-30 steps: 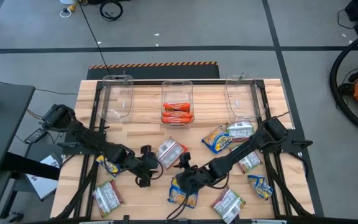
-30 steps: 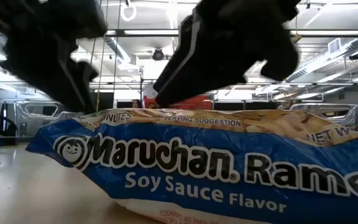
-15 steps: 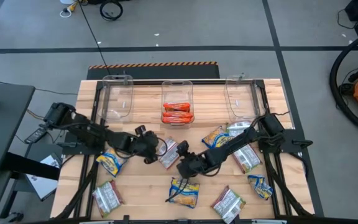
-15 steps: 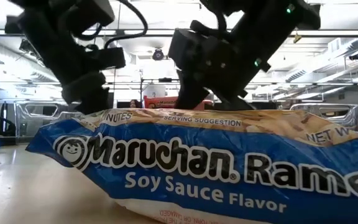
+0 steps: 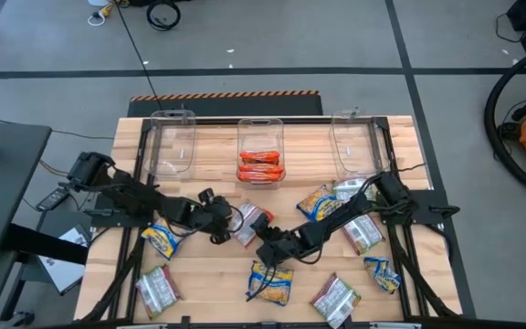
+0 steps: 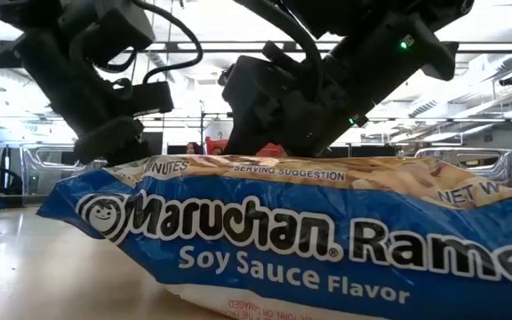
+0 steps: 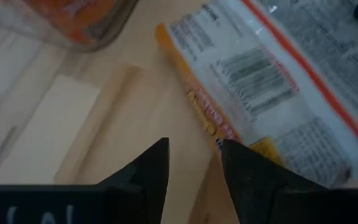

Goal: Sort Maruchan noodles
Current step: Put the orange noodle pack into the middle transparent bin

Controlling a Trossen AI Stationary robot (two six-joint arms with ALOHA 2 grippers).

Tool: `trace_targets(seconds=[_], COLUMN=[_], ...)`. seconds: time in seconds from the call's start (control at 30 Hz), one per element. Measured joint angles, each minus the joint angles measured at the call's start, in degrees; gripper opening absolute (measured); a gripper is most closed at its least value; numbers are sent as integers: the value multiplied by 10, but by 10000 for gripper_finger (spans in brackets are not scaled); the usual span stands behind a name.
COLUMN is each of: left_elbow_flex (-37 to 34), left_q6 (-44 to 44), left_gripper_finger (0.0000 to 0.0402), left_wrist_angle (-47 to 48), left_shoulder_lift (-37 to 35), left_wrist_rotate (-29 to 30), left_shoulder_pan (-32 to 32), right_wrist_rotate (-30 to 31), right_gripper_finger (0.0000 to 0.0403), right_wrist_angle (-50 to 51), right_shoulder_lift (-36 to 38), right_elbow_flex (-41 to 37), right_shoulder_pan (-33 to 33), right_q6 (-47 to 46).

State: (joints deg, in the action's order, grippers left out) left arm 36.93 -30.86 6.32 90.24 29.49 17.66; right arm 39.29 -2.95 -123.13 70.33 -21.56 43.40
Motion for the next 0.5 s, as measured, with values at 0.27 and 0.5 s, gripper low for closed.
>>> trace_targets(seconds=[0.27,0.5], left_elbow_flex=[0,0], left_q6=[1,32], left_gripper_finger=[153,153], left_wrist_angle=[-29,-17], left_shoulder_lift=[24,9], left_wrist_rotate=[3,-25], left_shoulder_pan=[-1,1], right_wrist_rotate=[-7,-47], right_gripper_finger=[140,22], right_wrist_angle=[-35,-21], right_shoulder_lift=[-2,32], right_elbow_flex=[1,-2], right_shoulder_pan=[3,-5], right_q6=[4,-105])
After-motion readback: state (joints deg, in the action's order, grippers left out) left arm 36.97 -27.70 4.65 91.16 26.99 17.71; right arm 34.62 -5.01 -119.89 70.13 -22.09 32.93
